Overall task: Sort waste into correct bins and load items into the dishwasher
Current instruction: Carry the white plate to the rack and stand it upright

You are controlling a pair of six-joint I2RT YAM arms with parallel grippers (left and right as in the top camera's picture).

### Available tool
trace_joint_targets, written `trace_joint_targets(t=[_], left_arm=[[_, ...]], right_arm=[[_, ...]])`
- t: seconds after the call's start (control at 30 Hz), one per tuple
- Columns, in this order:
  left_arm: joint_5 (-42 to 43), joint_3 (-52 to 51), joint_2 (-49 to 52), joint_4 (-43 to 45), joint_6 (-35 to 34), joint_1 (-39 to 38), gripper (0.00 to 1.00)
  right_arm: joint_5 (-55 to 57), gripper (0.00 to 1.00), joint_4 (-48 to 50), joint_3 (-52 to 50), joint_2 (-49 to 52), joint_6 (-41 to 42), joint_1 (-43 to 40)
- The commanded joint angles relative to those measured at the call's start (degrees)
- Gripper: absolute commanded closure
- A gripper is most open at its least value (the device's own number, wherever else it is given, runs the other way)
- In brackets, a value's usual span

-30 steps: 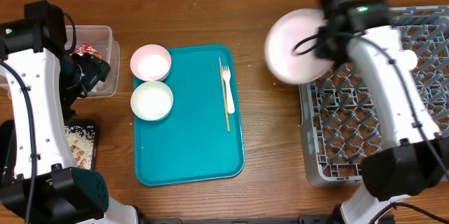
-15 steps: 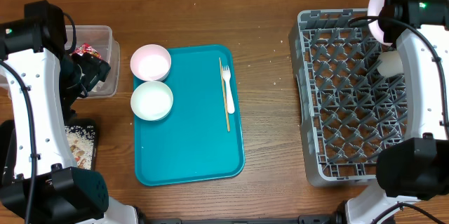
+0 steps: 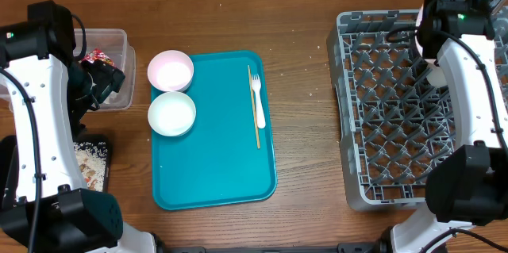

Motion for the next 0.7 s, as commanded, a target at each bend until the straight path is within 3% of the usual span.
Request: trace_joint_targets(t=[0.0, 0.67], left_arm=[[-0.48, -0.02, 0.39, 0.04, -0.17, -0.37, 0.0], [-0.48, -0.02, 0.39, 0.04, -0.17, -0.37, 0.0]], right_arm=[[-1.55, 0.96, 0.35, -0.2, -0.92, 0.31, 0.13], [-0.66, 0.96, 1.49, -0.24, 1.42, -2.58, 0.13]])
